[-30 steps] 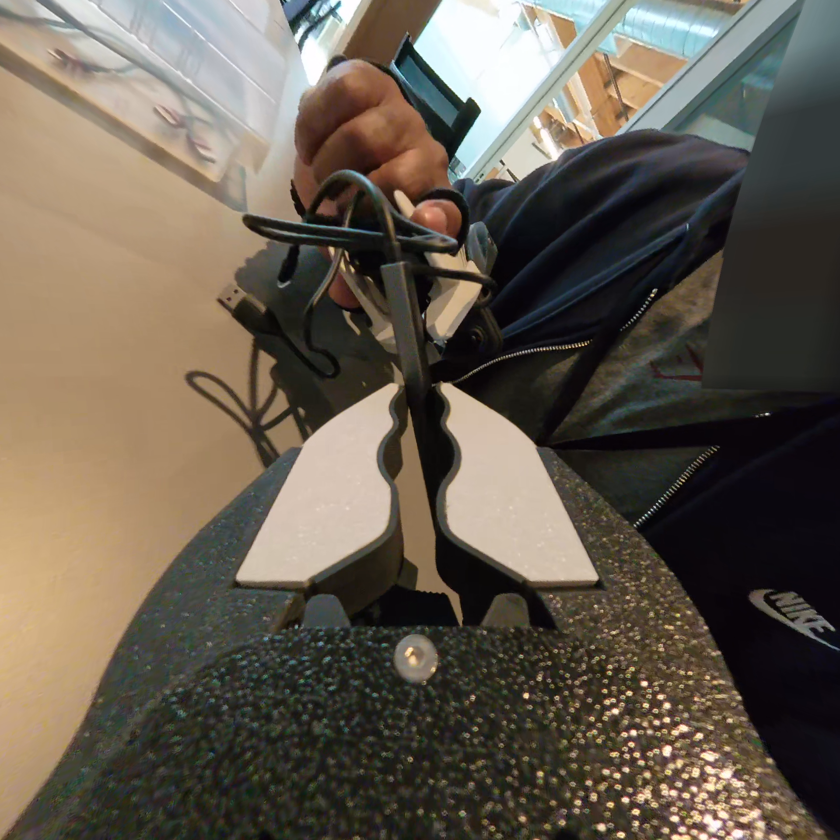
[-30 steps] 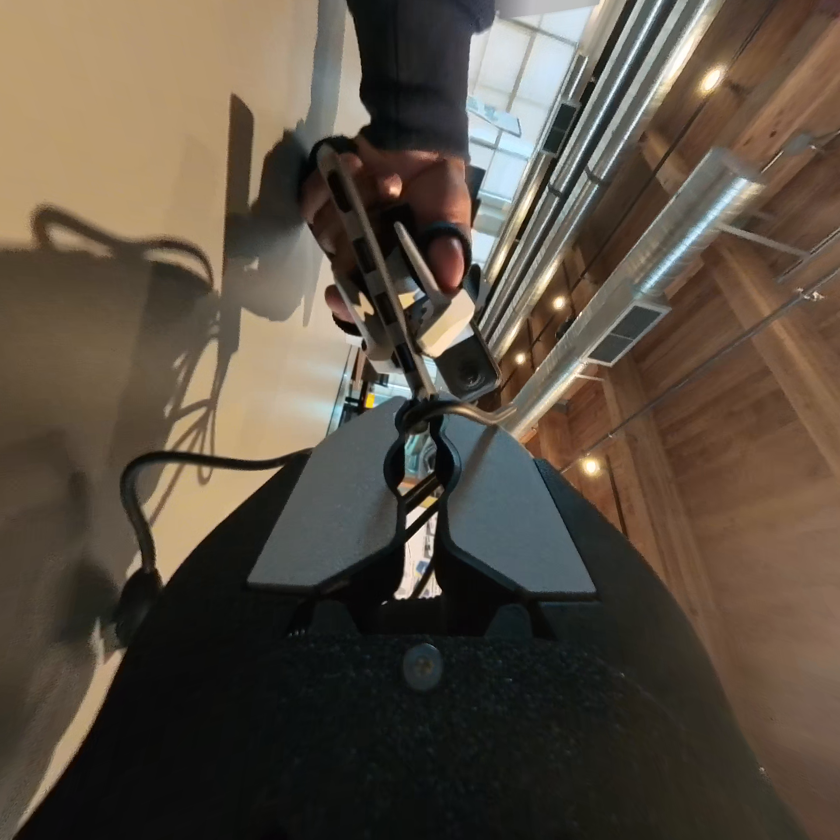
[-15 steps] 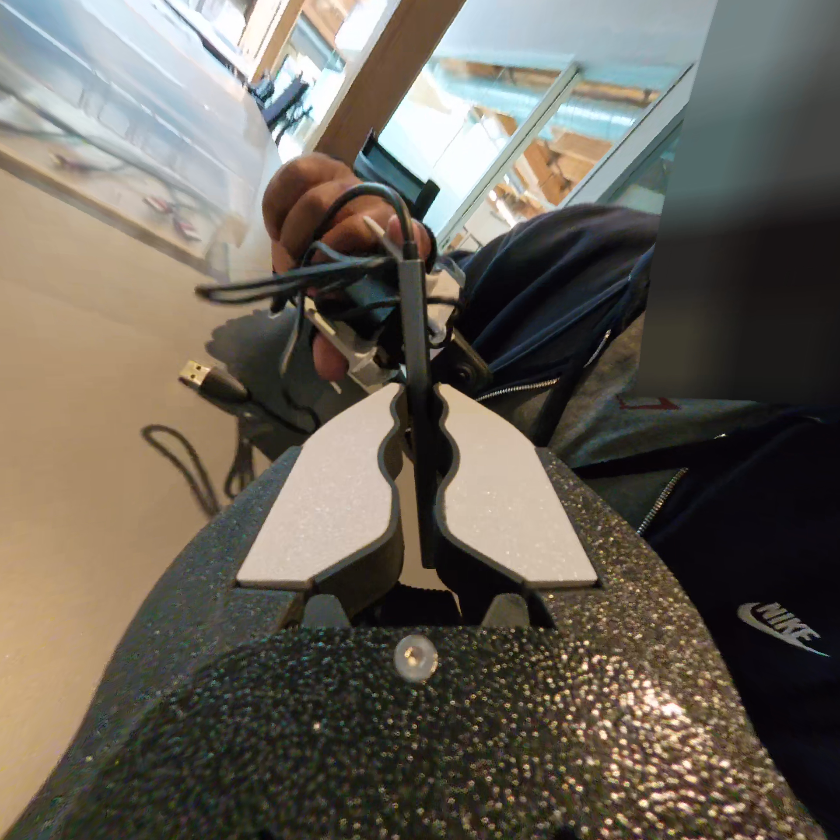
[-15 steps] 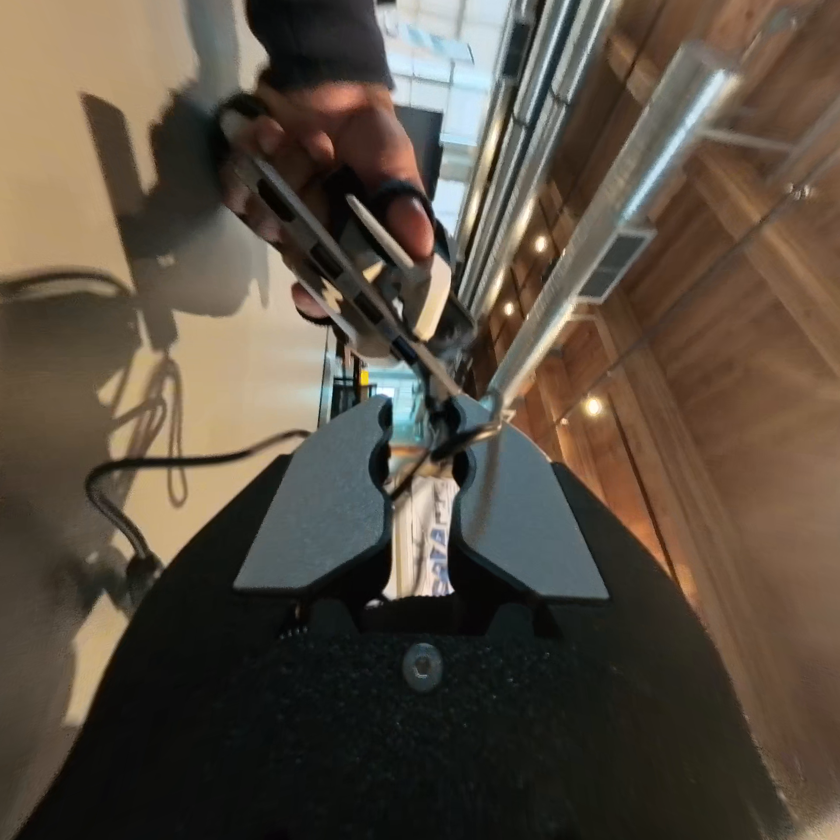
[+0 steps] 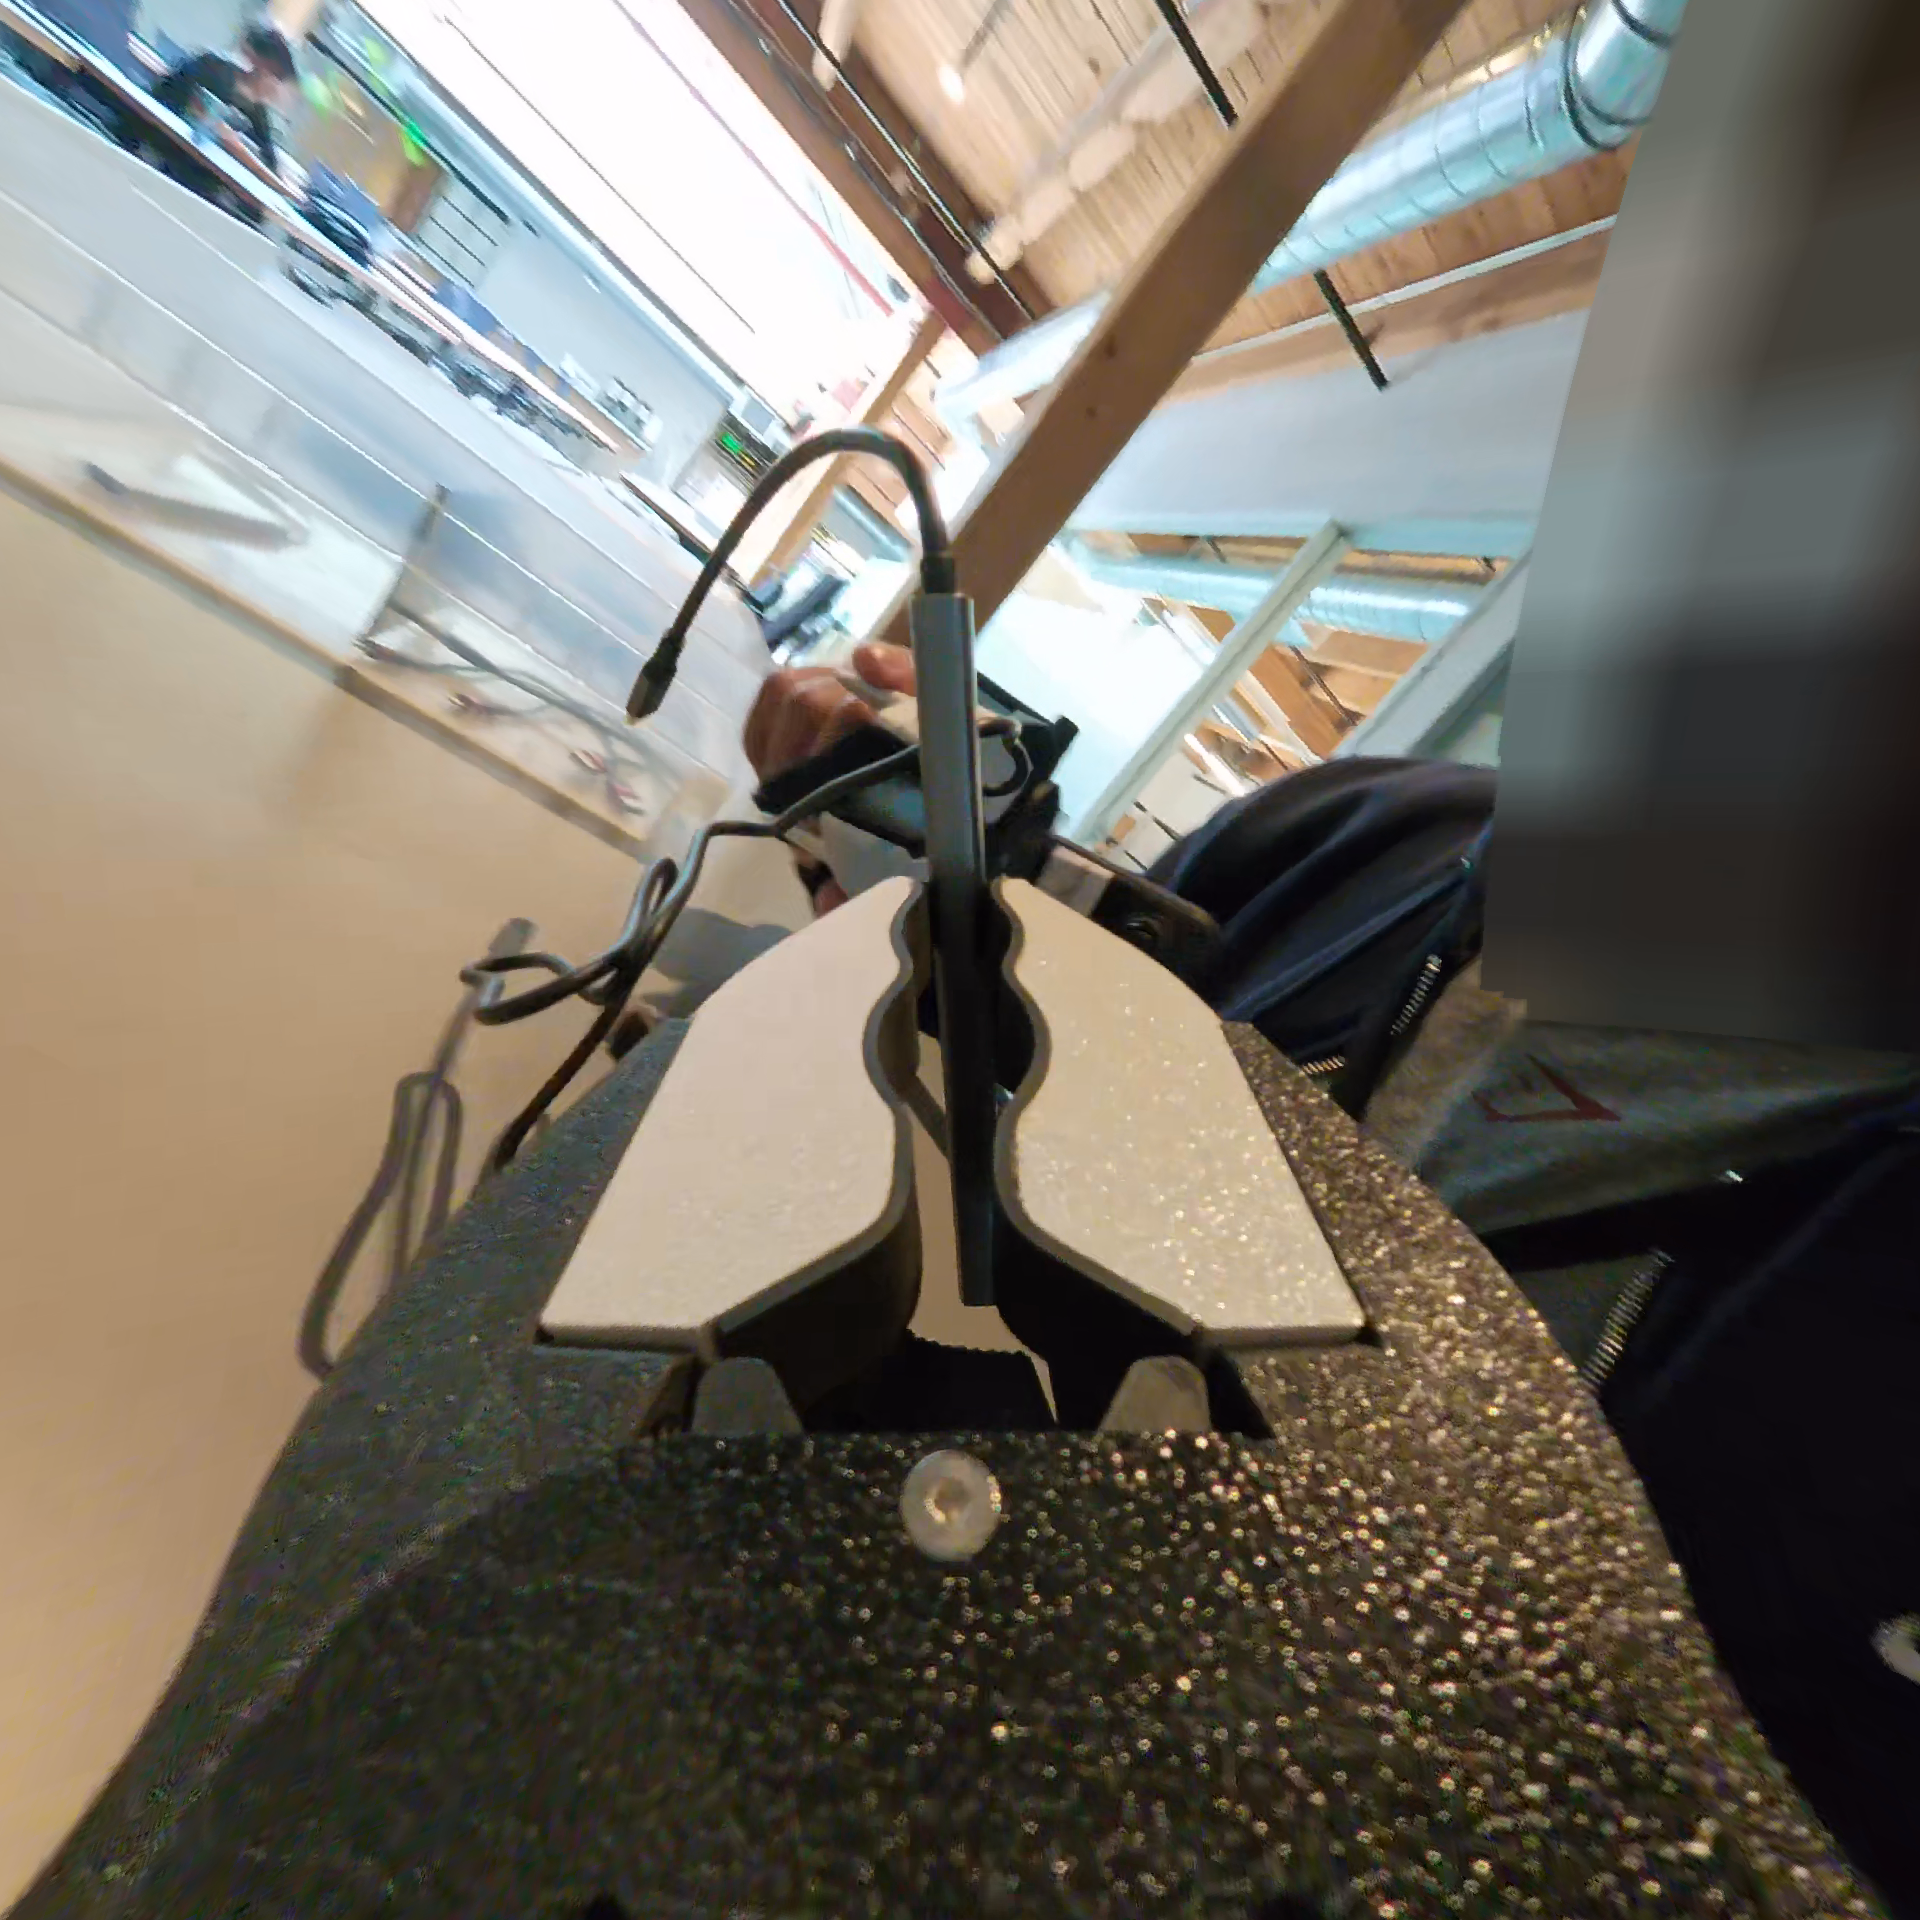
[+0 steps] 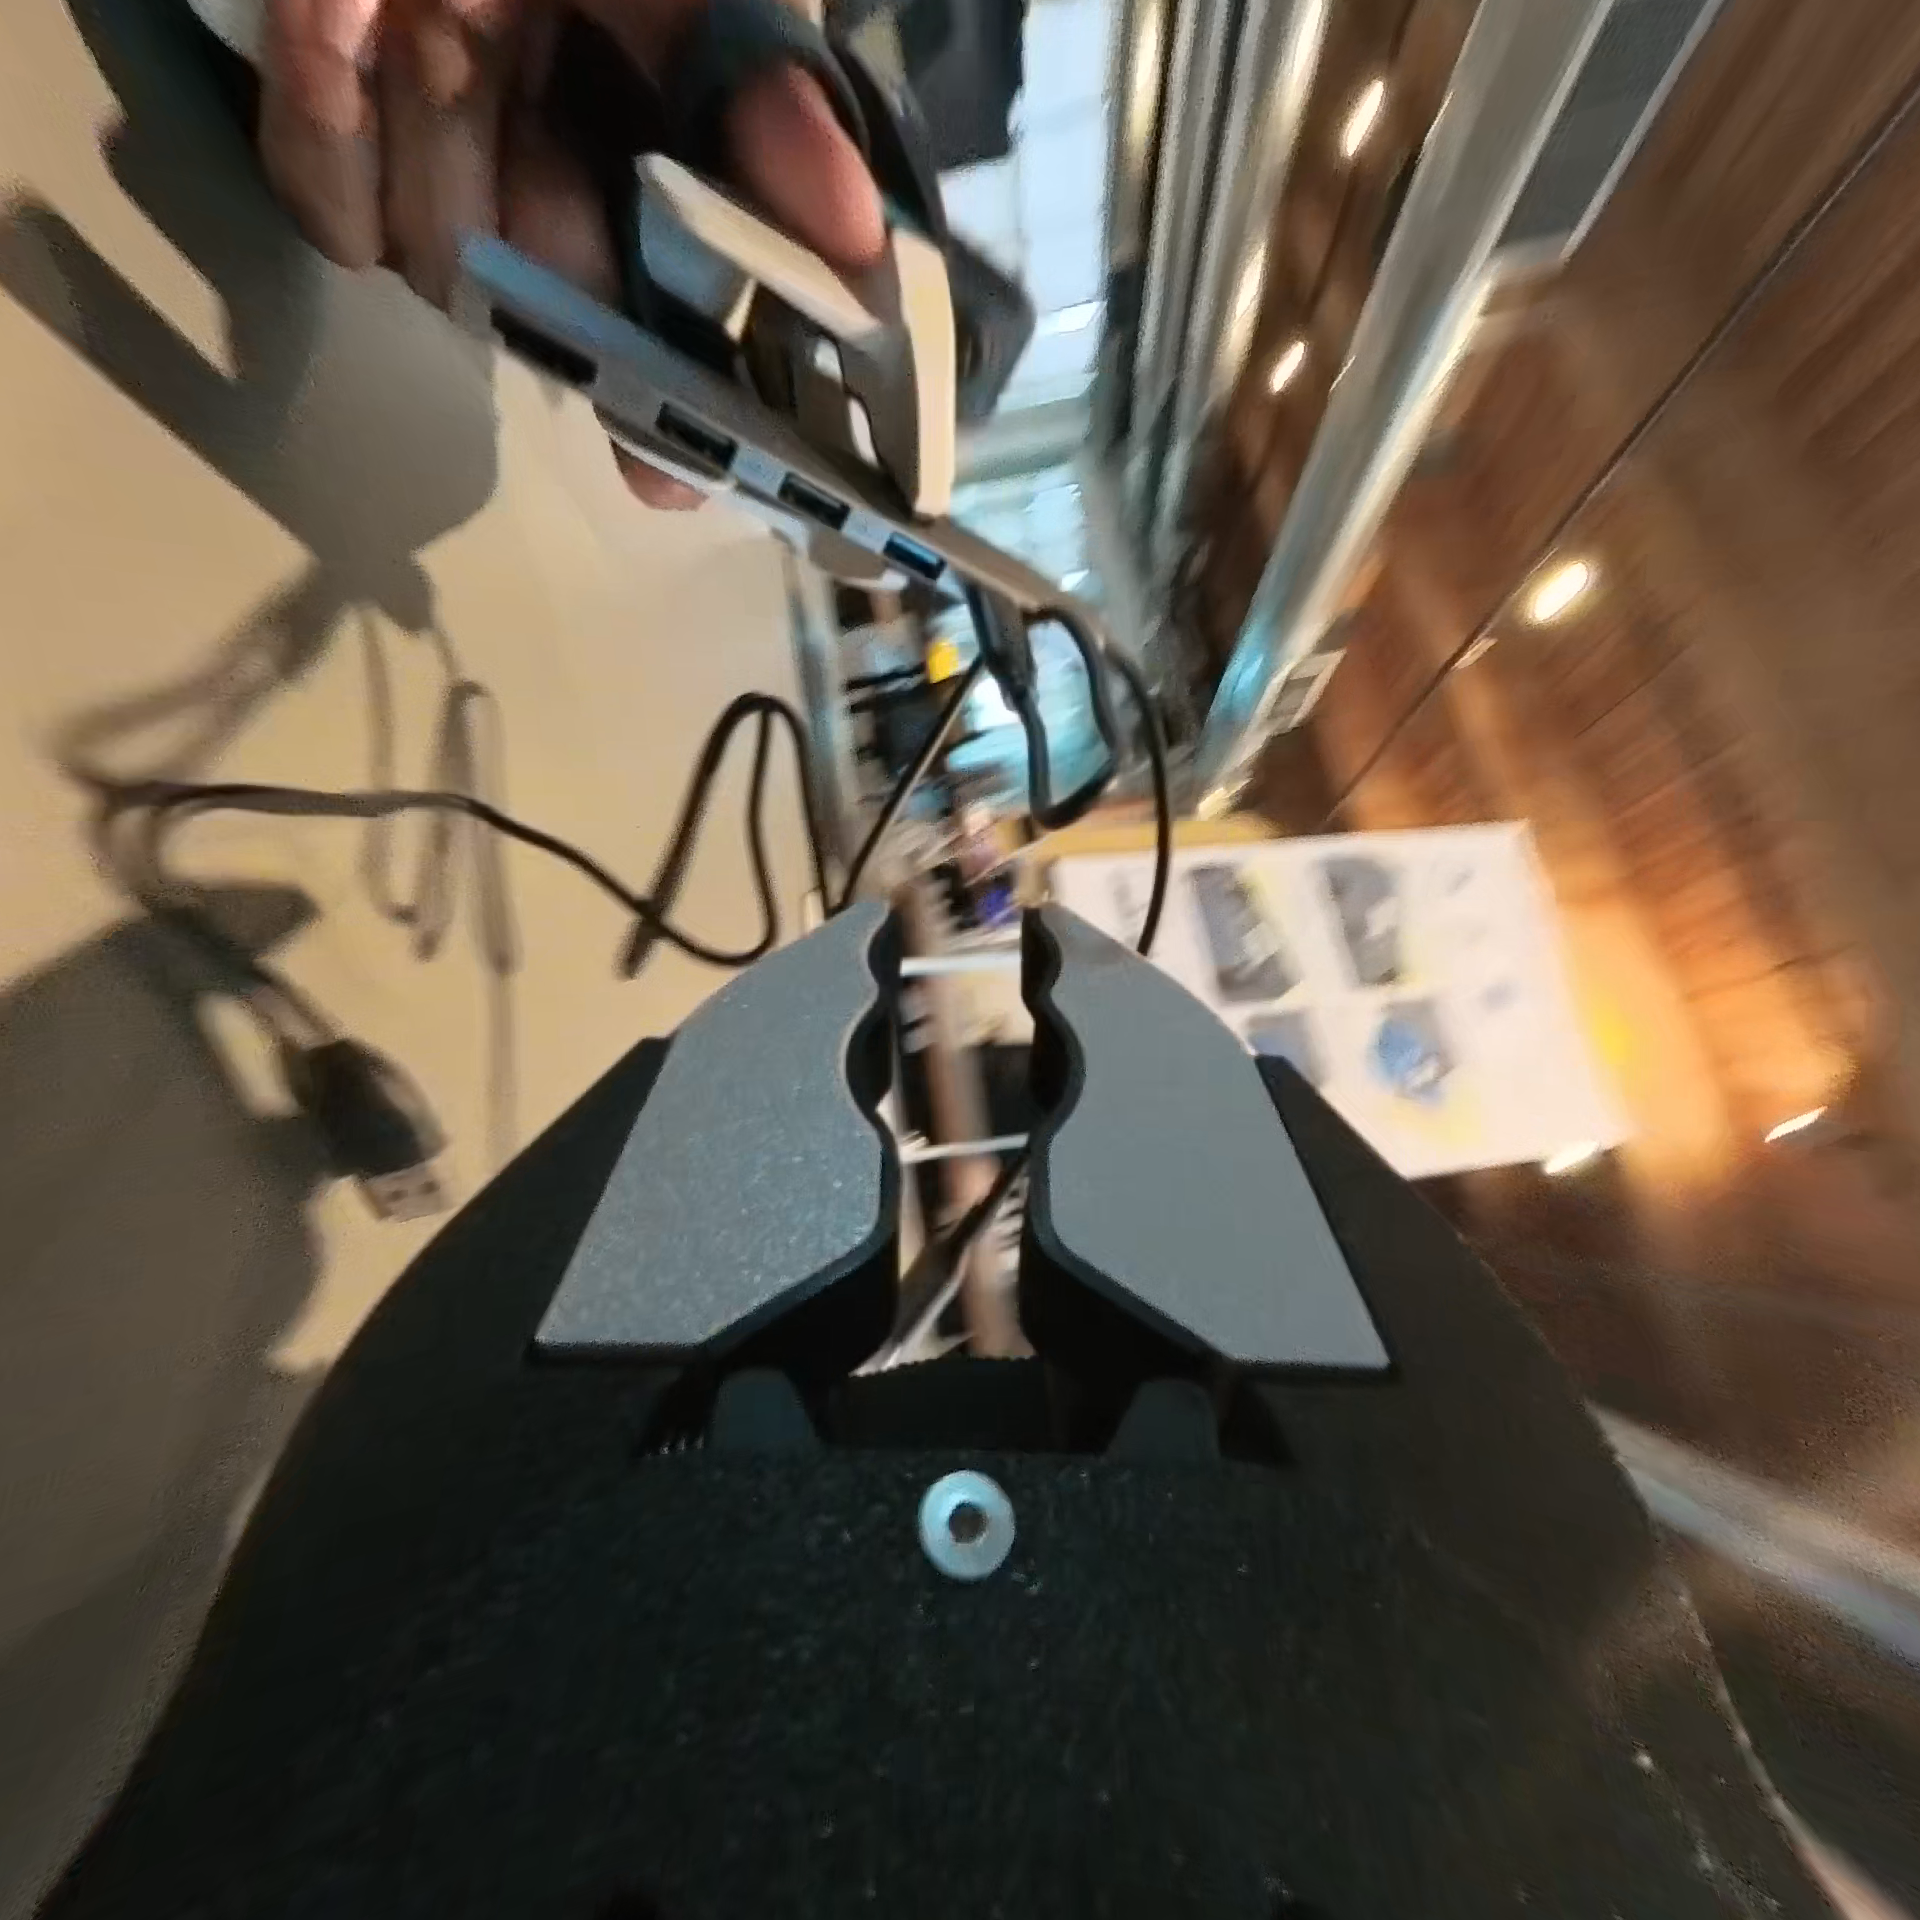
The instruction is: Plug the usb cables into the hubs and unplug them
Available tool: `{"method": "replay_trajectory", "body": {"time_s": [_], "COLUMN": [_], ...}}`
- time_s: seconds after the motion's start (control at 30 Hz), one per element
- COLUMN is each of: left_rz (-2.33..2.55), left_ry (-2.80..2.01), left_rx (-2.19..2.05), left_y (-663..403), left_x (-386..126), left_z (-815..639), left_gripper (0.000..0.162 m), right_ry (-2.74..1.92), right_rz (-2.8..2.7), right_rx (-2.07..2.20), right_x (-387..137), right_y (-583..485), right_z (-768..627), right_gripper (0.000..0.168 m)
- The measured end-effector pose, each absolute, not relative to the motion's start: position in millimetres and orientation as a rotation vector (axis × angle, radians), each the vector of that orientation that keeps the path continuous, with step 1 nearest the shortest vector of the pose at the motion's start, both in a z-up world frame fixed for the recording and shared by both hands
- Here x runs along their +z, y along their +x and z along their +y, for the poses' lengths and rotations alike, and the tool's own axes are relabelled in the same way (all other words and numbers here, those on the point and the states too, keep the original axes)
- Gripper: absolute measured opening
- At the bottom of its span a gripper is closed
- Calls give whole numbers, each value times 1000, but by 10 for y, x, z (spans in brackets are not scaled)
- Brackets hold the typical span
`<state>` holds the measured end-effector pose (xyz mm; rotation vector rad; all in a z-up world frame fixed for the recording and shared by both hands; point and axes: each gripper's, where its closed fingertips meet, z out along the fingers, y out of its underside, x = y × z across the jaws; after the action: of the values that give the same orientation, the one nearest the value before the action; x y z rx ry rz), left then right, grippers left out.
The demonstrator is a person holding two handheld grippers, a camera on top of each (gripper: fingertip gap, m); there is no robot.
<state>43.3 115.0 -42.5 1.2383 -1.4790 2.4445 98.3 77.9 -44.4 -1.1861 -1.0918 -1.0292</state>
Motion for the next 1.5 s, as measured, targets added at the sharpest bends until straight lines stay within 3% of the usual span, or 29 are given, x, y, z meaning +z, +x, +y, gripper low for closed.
{"method": "replay_trajectory", "body": {"time_s": [0.27, 0.67, 1.07, 1.33, 1.5], "left_rz": [-1421, -1573, -1768, -1967, -2026], "left_ry": [1596, 1636, 1659, 1588, 1478], "left_rx": [2518, 2587, 2483, 2448, 2430], "left_y": [637, 589, 625, 558, 472], "left_x": [-524, -502, -595, -602, -595], "left_z": [1427, 1383, 1240, 1194, 1136], "left_gripper": [10, 10, 9, 9, 10], "right_ry": [-1572, -1777, -1661, -1803, -1804], "right_rz": [-790, -210, -46, -149, -142], "right_rx": [-477, 162, 175, 204, 497], "right_x": [-526, -576, -375, -533, -518], "right_y": [741, 666, 851, 790, 710], "right_z": [715, 1140, 1194, 1181, 1097], "right_gripper": [10, 26, 29, 19, 11]}}
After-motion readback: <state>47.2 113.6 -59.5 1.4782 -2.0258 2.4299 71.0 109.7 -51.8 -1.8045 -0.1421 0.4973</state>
